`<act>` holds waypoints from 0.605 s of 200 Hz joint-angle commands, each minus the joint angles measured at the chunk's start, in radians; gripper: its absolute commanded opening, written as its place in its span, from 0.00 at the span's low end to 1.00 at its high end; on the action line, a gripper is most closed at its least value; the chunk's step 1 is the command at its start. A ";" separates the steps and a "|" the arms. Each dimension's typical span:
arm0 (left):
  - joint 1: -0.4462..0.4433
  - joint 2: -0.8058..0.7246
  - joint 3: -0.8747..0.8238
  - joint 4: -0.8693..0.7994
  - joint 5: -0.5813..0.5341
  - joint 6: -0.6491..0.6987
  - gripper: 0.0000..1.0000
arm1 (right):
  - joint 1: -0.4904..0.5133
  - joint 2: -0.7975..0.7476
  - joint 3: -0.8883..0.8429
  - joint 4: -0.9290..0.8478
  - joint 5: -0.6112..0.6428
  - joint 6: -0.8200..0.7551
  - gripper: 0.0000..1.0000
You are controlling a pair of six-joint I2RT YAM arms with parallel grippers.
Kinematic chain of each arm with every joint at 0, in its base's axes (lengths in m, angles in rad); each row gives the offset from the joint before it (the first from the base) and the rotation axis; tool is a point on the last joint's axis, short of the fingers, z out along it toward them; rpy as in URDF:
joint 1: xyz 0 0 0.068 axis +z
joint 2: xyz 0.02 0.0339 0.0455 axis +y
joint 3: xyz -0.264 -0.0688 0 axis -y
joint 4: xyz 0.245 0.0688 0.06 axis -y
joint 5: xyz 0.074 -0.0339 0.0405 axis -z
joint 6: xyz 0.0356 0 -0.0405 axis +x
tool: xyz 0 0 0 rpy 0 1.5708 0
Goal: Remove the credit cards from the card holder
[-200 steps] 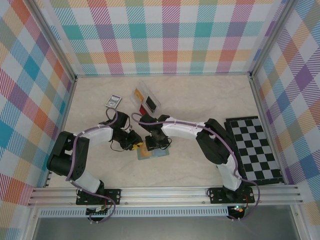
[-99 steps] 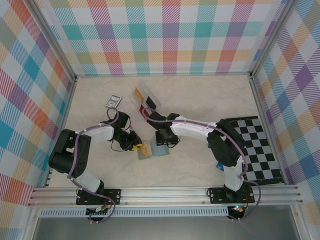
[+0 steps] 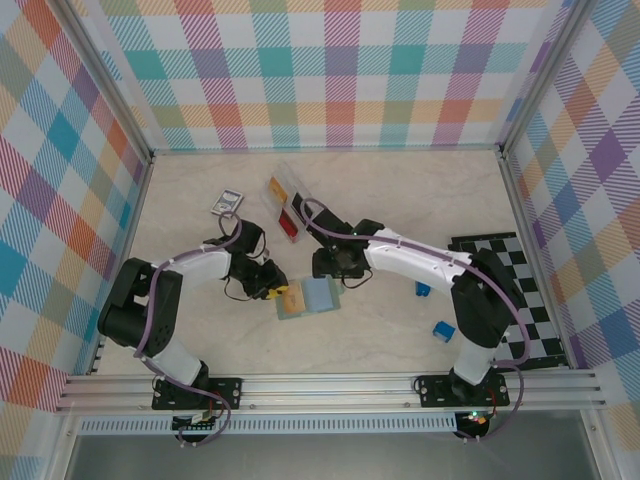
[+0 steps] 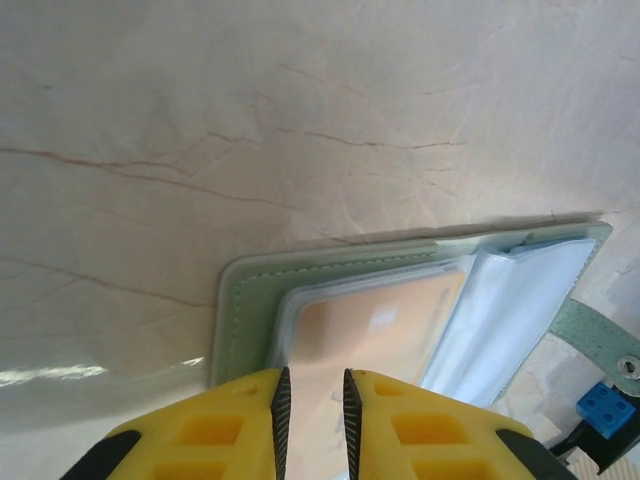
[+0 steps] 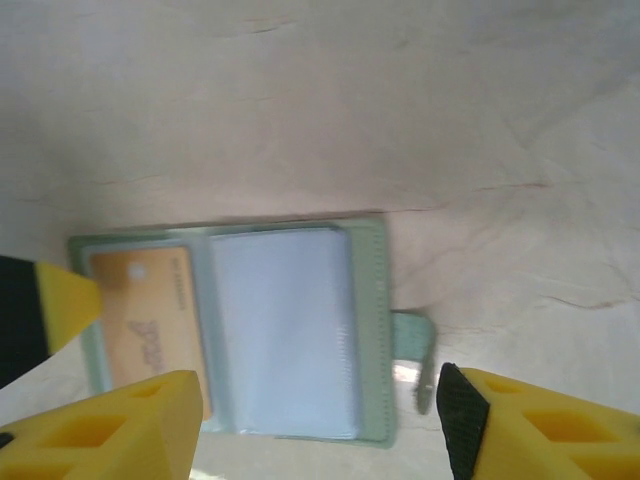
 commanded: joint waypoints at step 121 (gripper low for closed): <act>-0.005 -0.049 -0.010 -0.048 -0.038 -0.034 0.17 | -0.044 0.242 0.048 0.141 -0.463 -0.105 0.19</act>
